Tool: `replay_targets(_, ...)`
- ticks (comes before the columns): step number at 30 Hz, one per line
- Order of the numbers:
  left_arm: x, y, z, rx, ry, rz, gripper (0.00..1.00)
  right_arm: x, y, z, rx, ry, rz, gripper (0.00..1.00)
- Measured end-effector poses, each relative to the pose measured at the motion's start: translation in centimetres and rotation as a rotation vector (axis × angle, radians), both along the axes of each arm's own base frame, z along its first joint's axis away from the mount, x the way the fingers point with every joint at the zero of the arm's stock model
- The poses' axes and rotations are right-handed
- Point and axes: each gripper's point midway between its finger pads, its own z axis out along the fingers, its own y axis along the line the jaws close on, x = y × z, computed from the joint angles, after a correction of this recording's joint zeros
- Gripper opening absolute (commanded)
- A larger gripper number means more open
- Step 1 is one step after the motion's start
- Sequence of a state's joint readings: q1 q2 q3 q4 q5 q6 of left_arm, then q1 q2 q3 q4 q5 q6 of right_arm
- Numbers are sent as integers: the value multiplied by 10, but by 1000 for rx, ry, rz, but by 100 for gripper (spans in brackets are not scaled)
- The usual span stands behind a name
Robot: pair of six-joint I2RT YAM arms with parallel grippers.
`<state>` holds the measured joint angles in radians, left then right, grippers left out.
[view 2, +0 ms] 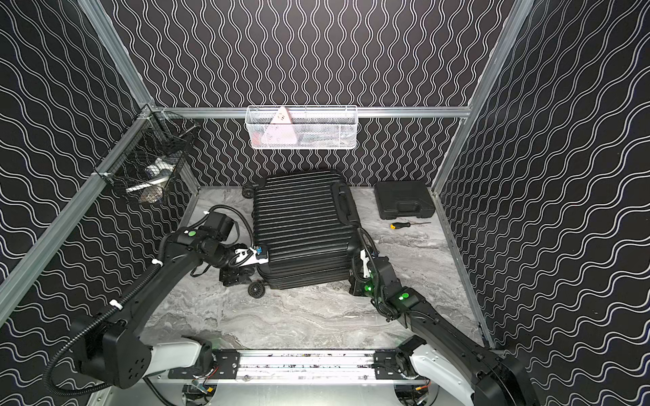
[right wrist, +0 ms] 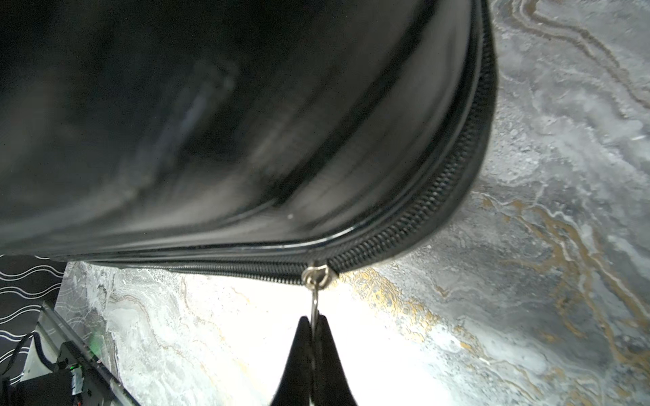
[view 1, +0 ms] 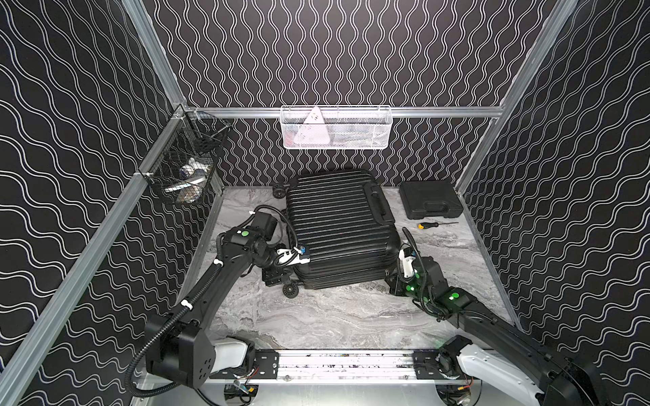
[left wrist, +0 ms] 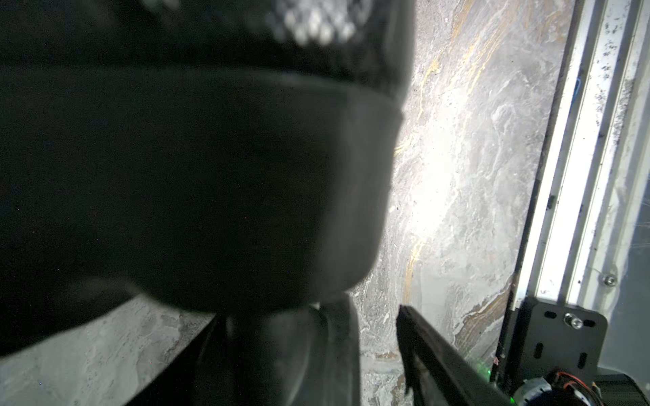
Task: Close the suitcase zippers
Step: Pick up the suitcase from the center of the board, then zip the zipper on the suitcase.
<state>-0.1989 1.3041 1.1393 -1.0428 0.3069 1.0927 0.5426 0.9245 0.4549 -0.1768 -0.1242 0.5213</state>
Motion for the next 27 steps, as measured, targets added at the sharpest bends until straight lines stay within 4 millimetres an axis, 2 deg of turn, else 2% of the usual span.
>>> replay_targets(2, 7, 0, 1, 1, -24, 11, 23, 0, 0, 0, 1, 0, 0, 0)
replay_targets(3, 7, 0, 1, 2, -25, 18, 20, 0, 0, 0, 2, 0, 0, 0)
replay_targets(10, 7, 0, 2, -7, -15, 78, 27, -1, 2, 3, 5, -7, 16, 0)
replay_targets(17, 3, -12, 23, -102, 12, 210, 13, -6, 18, 14, 59, -54, 121, 0)
replay_targets(21, -8, -26, 23, -161, 69, 260, 12, -12, 28, 16, 88, -67, 179, 0)
replay_targets(27, -17, -34, 32, -202, 104, 359, 10, -17, 48, 20, 93, -85, 265, 0)
